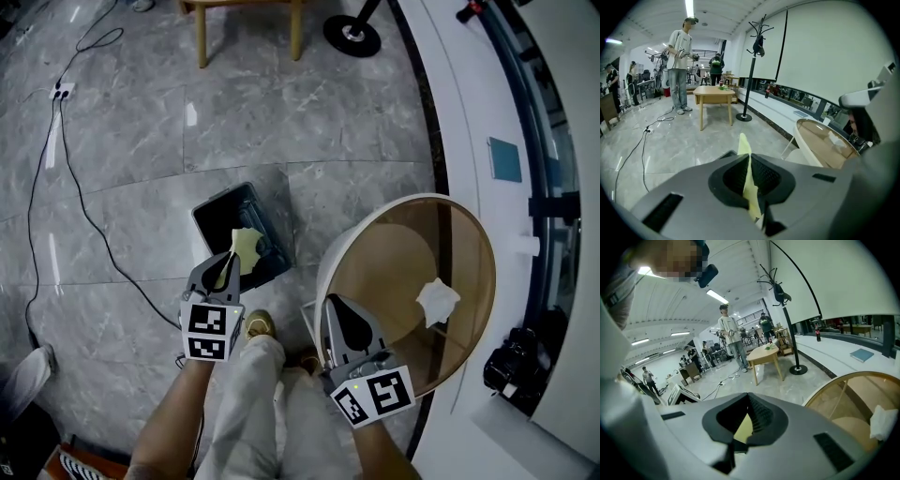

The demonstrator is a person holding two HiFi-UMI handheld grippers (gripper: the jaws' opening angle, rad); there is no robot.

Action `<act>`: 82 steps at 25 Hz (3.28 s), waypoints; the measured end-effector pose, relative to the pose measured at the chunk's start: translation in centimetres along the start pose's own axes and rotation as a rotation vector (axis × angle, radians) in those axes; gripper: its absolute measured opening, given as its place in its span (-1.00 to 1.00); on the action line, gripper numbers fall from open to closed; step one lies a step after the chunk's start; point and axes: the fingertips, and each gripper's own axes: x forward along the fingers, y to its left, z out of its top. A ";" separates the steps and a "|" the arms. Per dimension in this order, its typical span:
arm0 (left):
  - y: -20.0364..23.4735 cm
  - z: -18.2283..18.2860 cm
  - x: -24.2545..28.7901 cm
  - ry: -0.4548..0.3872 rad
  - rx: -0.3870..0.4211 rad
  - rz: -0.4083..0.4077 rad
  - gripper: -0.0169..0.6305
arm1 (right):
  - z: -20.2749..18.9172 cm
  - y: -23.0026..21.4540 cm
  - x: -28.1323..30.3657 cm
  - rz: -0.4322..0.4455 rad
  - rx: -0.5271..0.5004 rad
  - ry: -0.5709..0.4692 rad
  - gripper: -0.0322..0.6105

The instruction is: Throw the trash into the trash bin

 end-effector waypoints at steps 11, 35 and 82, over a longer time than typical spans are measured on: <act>0.6 -0.3 0.3 0.033 0.015 0.032 -0.31 | 0.4 -0.1 0.1 -0.010 0.007 0.005 -0.85; -9.8 7.6 -1.7 -0.063 0.058 -0.042 -0.89 | 3.0 -6.6 -8.4 -0.102 0.054 -0.067 -0.85; -47.0 0.7 11.9 0.108 0.373 -0.387 0.08 | -6.6 -30.2 -27.7 -0.384 0.274 -0.123 -0.85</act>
